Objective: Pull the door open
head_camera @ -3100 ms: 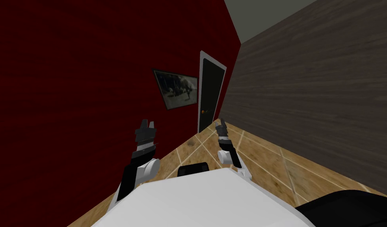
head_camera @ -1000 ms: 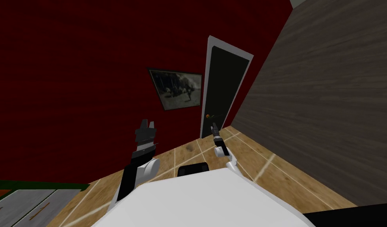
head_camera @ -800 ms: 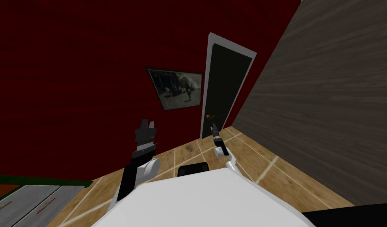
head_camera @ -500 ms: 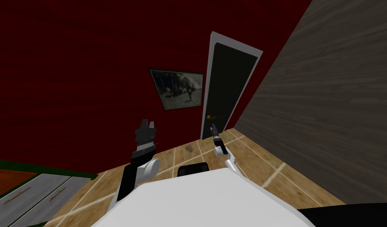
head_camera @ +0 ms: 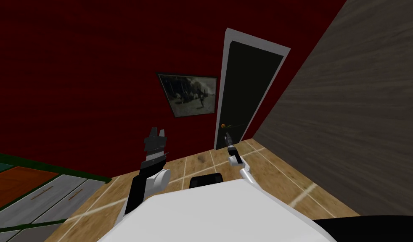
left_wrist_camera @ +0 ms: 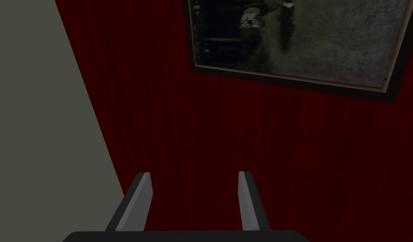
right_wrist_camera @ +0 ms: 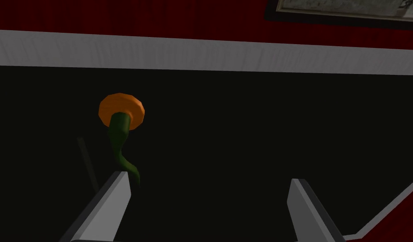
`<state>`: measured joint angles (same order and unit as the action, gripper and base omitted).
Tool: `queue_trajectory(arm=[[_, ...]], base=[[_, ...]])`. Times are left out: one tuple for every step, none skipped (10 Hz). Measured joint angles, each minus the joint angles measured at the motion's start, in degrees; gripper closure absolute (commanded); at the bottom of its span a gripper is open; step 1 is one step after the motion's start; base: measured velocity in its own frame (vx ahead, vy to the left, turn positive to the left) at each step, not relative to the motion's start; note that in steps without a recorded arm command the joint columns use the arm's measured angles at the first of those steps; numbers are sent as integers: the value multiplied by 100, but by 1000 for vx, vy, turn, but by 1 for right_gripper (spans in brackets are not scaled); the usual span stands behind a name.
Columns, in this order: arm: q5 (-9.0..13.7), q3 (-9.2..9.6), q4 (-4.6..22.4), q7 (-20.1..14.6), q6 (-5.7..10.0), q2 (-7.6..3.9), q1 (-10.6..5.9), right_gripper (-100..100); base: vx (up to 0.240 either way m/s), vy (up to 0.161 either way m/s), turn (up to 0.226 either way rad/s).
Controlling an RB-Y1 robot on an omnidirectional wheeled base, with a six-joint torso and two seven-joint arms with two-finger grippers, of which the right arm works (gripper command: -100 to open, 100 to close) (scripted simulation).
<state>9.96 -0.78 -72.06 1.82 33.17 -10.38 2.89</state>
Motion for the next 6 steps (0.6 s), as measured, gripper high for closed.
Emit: queue_trajectory(arm=[[18,-3,147,-4,10,-27,-70,-100],[37,-4,279,-12,24,-60,-128,-100],[42,-5,396,-6,53,-58,-184,-100],[53,-8,501,0,61,-70,-238,-100],[64,-9,640,12,75,-72,-304,-100],[79,-9,790,15,97,-91,-372,-100]], base=[[43,-135,141],[18,-99,33],[10,-76,74],[14,-100,151],[35,-112,114],[15,-133,135]])
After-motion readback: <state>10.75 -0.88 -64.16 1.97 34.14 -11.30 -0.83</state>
